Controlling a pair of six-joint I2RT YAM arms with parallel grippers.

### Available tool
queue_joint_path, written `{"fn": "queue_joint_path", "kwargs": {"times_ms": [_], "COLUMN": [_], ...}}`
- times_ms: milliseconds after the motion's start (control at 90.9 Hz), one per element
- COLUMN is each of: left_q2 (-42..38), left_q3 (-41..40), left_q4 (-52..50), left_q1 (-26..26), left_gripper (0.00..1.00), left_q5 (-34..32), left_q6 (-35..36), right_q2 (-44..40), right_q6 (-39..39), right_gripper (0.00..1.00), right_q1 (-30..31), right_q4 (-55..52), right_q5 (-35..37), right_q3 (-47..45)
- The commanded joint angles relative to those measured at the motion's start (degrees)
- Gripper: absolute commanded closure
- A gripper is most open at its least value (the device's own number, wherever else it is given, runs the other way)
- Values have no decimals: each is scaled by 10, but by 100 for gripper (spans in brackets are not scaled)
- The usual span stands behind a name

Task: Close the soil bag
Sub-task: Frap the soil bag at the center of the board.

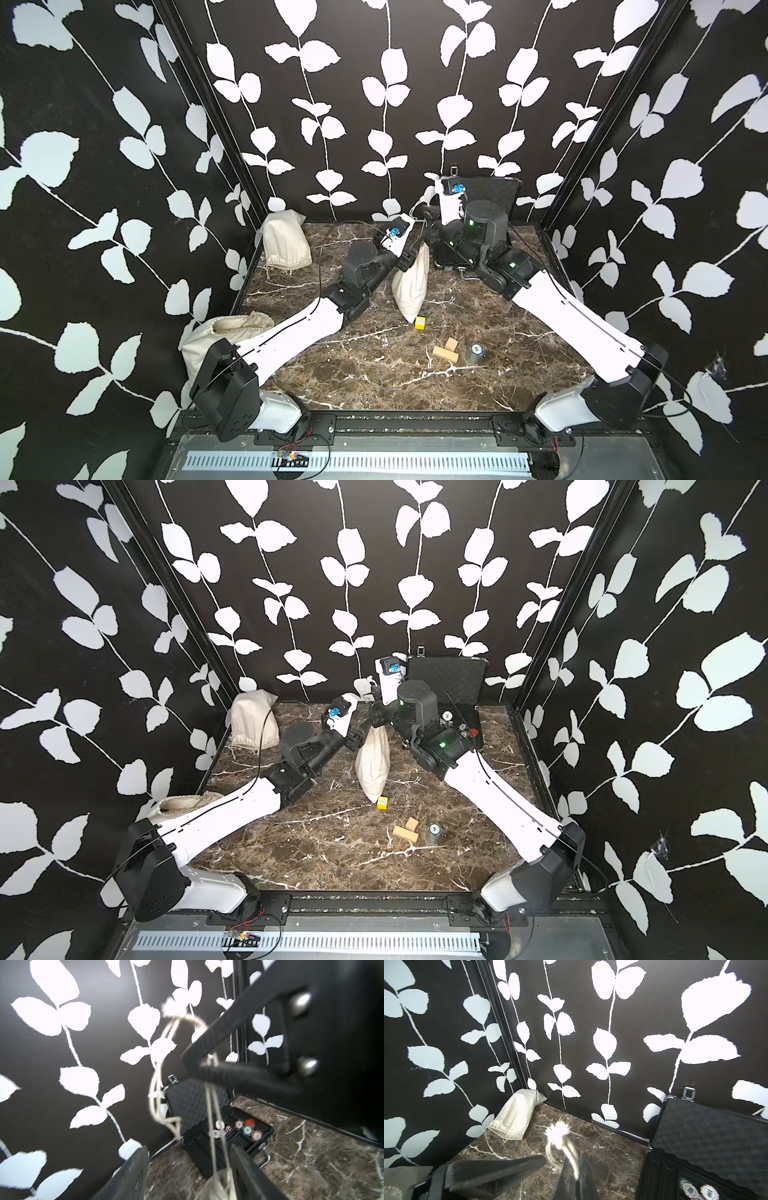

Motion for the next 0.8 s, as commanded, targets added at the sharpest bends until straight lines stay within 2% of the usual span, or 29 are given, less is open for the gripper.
{"fn": "queue_joint_path", "kwargs": {"times_ms": [0,165,308,374,484,561,693,792], "left_q2": [15,38,75,89,109,116,120,123], "left_q3": [13,18,29,30,44,50,27,-9], "left_q4": [19,29,46,64,77,77,71,62], "left_q1": [-7,-10,-15,-15,-15,-15,-15,-15], "left_gripper": [41,50,65,69,72,84,99,100], "left_q5": [24,9,-25,-36,-23,-5,-27,-58], "left_q6": [-15,-37,-39,-46,-60,-63,-65,-61], "right_q2": [-5,-5,-3,-2,-1,-3,-14,-23], "right_q6": [-6,-5,-1,0,-1,-4,-19,-30], "right_gripper": [100,100,100,100,100,100,100,100], "right_q1": [6,7,8,9,9,9,9,8], "right_q4": [53,54,53,48,43,40,37,29], "right_q5": [25,27,29,32,38,44,62,74], "right_q3": [26,29,33,35,35,35,36,43]}}
